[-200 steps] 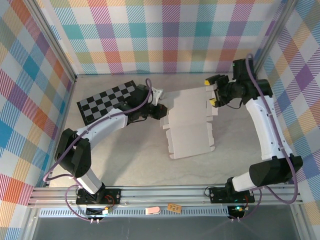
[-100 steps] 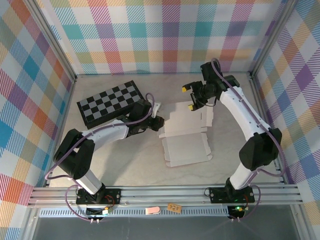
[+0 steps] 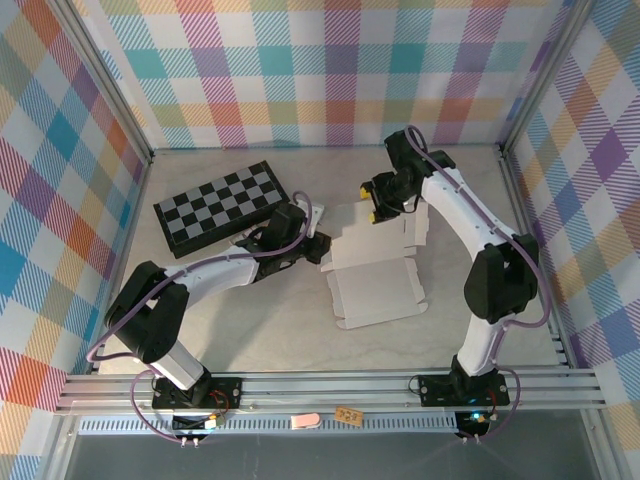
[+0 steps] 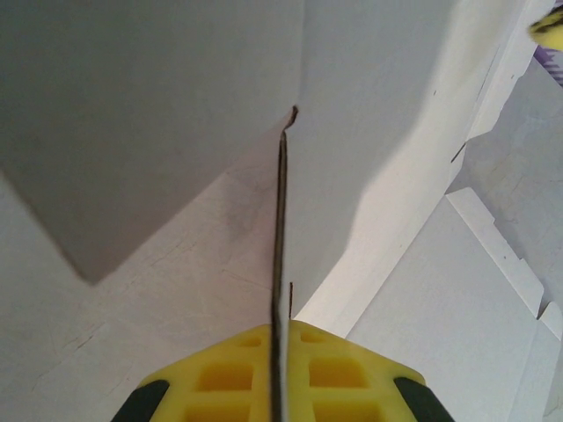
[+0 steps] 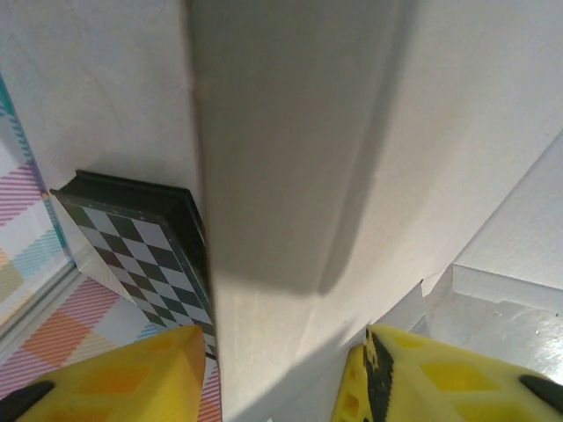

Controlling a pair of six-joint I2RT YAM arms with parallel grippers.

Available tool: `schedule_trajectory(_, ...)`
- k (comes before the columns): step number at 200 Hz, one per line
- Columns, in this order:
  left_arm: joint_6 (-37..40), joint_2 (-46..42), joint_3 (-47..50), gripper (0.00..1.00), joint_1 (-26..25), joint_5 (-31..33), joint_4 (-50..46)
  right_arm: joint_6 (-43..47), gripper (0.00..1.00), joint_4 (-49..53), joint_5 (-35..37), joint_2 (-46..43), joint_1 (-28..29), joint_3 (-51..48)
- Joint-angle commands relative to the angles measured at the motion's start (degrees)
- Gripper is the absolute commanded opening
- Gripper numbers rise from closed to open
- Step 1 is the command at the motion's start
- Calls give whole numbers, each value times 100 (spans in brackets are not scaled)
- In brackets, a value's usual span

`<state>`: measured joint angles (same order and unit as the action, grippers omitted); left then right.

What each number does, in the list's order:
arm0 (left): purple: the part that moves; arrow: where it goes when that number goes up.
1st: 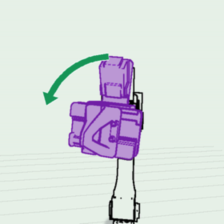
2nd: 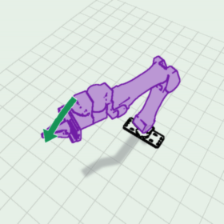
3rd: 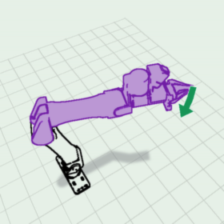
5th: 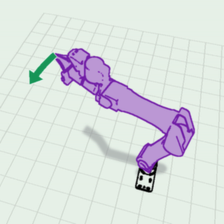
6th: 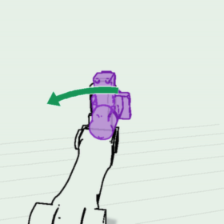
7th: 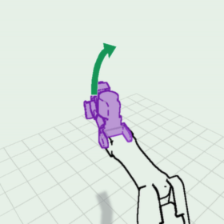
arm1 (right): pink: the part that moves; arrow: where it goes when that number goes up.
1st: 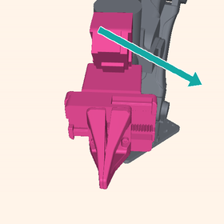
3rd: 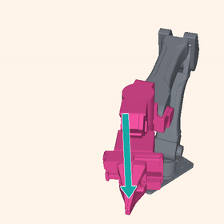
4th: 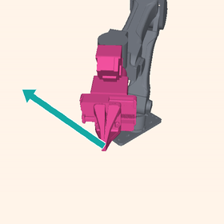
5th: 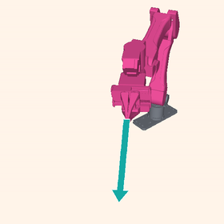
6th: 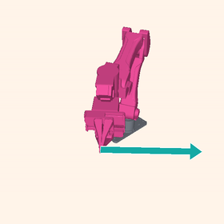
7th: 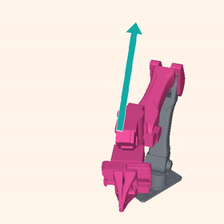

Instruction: Fold the paper box

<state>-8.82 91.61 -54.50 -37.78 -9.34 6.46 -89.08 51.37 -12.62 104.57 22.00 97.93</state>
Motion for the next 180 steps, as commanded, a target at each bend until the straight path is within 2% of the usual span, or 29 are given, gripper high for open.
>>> schedule_trajectory(1,12,-171,14,0,-43,112,224,-36,41,-327,14,67,50,65)
schedule_trajectory(45,-43,-191,-8,0,-54,165,191,5,25,-668,37,-41,93,-327)
schedule_trajectory(113,-23,-221,25,0,-52,278,118,25,25,-1233,-1,-139,116,-987)
schedule_trajectory(130,-26,-205,48,0,-54,323,136,64,30,-1332,-24,-139,125,-1085)
schedule_trajectory(154,20,-188,54,0,-51,339,112,142,48,-1033,71,-170,112,-990)
schedule_trajectory(166,42,-196,45,0,-54,328,80,213,49,-765,134,-150,112,-785)
schedule_trajectory(180,63,-212,43,0,-54,329,66,251,45,-492,239,-120,116,-549)
